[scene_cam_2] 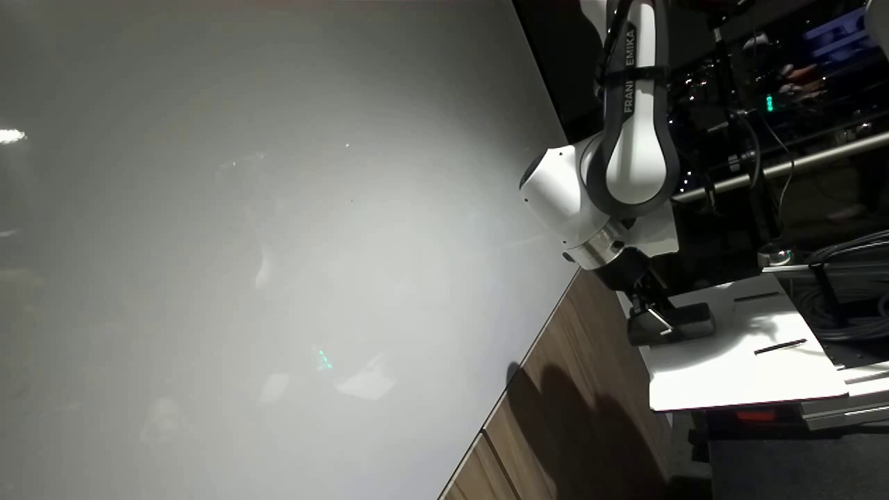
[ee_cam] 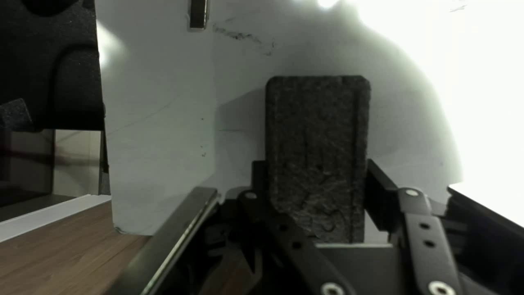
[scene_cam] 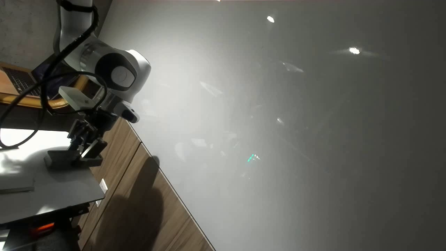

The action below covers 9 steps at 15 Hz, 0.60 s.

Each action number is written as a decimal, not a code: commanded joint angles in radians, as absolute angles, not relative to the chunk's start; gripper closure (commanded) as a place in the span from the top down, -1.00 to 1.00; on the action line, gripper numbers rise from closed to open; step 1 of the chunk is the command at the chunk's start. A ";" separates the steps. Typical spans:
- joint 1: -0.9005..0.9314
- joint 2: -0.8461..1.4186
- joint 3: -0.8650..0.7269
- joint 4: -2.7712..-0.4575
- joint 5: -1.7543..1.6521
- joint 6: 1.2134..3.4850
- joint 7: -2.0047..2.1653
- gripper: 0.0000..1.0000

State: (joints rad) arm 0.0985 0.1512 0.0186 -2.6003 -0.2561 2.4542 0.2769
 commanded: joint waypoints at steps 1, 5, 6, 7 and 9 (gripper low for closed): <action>0.086 0.142 0.009 -2.604 -0.261 2.460 0.257 0.78; 0.074 0.139 0.005 -2.605 -0.255 2.457 0.249 1.00; 0.070 0.129 0.005 -2.610 -0.248 2.453 0.238 1.00; 0.066 0.109 0.006 -2.618 -0.240 2.449 0.225 1.00; 0.060 0.036 0.010 -2.645 -0.227 2.428 0.194 1.00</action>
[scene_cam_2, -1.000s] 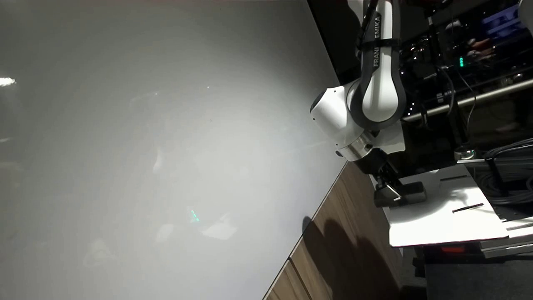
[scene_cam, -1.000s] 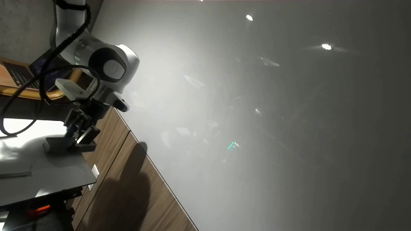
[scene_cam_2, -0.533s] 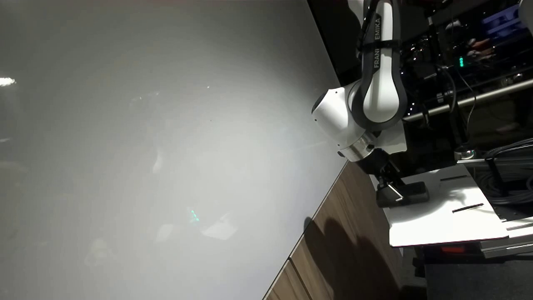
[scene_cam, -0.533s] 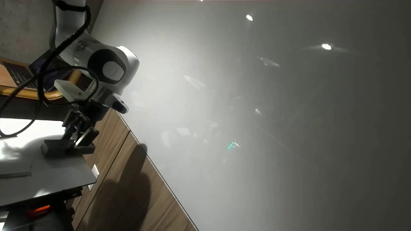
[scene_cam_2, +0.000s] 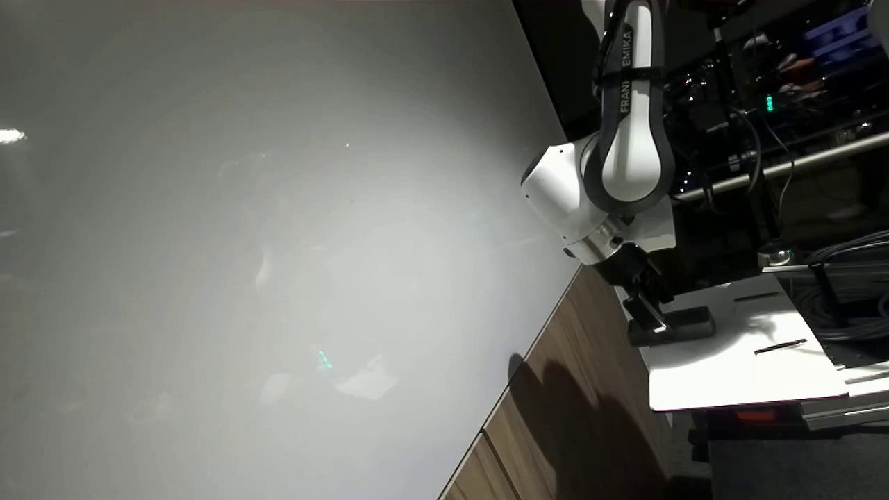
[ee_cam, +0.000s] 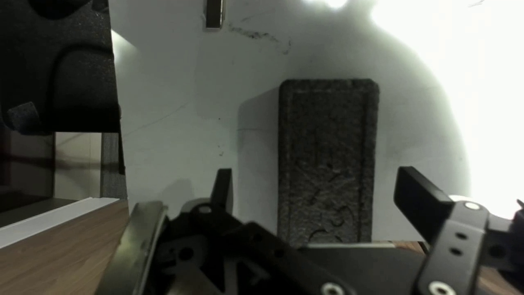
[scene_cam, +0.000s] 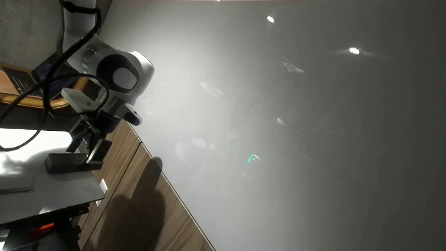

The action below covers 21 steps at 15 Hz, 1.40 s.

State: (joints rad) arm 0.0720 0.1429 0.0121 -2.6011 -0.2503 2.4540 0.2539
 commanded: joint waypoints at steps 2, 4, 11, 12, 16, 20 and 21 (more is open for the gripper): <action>0.055 -0.076 0.014 -2.672 -0.223 2.377 0.160 1.00; 0.051 -0.177 0.020 -2.683 -0.205 2.327 0.108 1.00; 0.081 -0.579 -0.024 -2.718 -0.033 2.142 -0.176 1.00; 0.082 -0.638 -0.031 -2.725 -0.021 2.108 -0.197 1.00; 0.065 -0.621 -0.011 -2.709 -0.047 2.112 -0.170 1.00; 0.067 -0.634 -0.011 -2.727 -0.047 2.112 -0.172 1.00; 0.068 -0.633 -0.011 -2.728 -0.047 2.112 -0.172 1.00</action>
